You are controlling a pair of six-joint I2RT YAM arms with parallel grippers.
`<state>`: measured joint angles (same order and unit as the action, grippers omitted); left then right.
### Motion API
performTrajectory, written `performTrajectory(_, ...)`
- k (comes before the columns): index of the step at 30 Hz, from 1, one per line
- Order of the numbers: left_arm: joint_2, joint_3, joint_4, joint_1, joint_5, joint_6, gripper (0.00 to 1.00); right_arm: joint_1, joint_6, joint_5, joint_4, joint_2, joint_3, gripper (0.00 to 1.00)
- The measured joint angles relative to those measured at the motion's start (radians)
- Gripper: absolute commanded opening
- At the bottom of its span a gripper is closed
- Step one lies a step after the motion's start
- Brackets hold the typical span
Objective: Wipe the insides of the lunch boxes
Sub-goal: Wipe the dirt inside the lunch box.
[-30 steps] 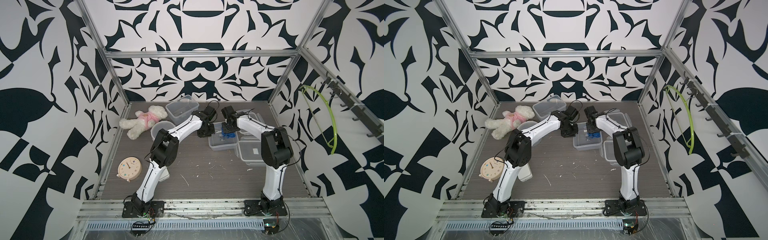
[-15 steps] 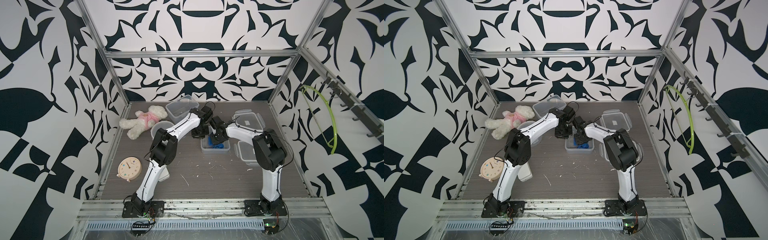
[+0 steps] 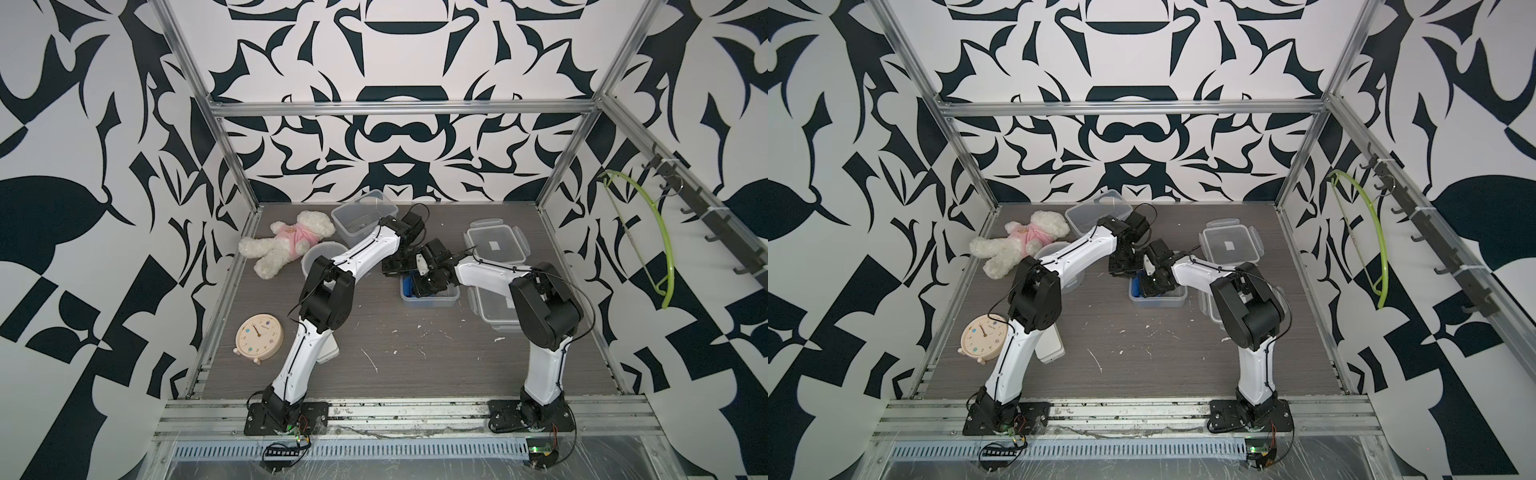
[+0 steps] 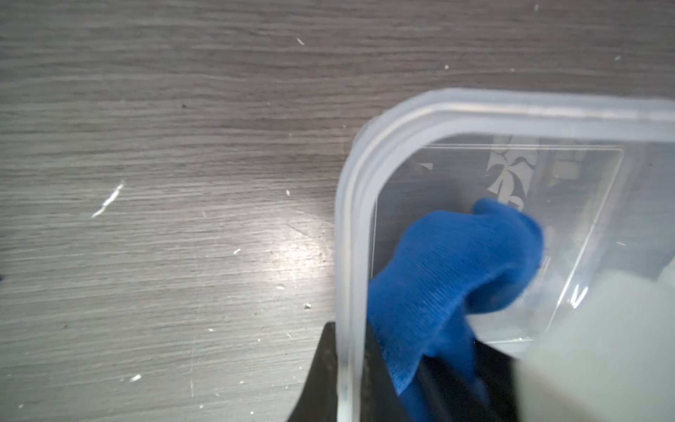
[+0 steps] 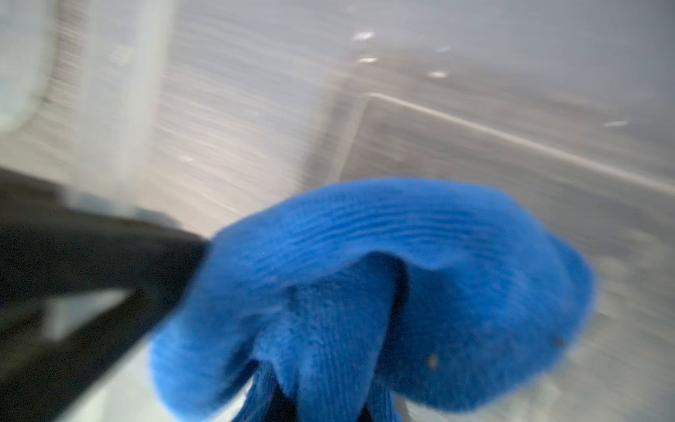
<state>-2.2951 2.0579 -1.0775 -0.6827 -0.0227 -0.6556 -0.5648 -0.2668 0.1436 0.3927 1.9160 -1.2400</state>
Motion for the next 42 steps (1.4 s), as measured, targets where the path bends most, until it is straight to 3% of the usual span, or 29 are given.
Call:
performTrajectory(4, 0.018, -0.033, 0.023, 0.004, 0.002, 0.0, 0.0, 0.006, 0.042, -0.23, 0.098, -0.045, 0.005, 0.0)
performTrajectory(9, 0.022, -0.043, 0.039, 0.007, 0.008, -0.003, 0.0, 0.021, 0.07, -0.343, 0.158, -0.075, -0.003, 0.0)
performTrajectory(13, 0.024, -0.051, 0.04, 0.014, 0.003, -0.001, 0.0, 0.025, 0.08, -0.302, 0.121, -0.131, -0.006, 0.0)
performTrajectory(19, 0.026, -0.052, 0.04, 0.023, 0.003, -0.001, 0.0, 0.056, 0.049, -0.242, -0.081, -0.225, -0.037, 0.0)
performTrajectory(24, 0.026, -0.052, 0.038, 0.021, 0.004, -0.001, 0.0, 0.063, 0.021, -0.197, -0.163, -0.069, -0.201, 0.0)
performTrajectory(29, 0.035, -0.062, 0.043, 0.021, 0.016, 0.002, 0.0, 0.056, -0.02, -0.151, -0.206, 0.075, -0.224, 0.0)
performTrajectory(38, 0.04, -0.062, 0.037, 0.028, 0.003, 0.003, 0.0, 0.062, -0.035, -0.169, -0.19, 0.105, -0.268, 0.0)
performTrajectory(42, 0.04, -0.062, 0.041, 0.025, 0.002, 0.007, 0.0, 0.111, -0.022, -0.174, -0.158, 0.084, -0.252, 0.0)
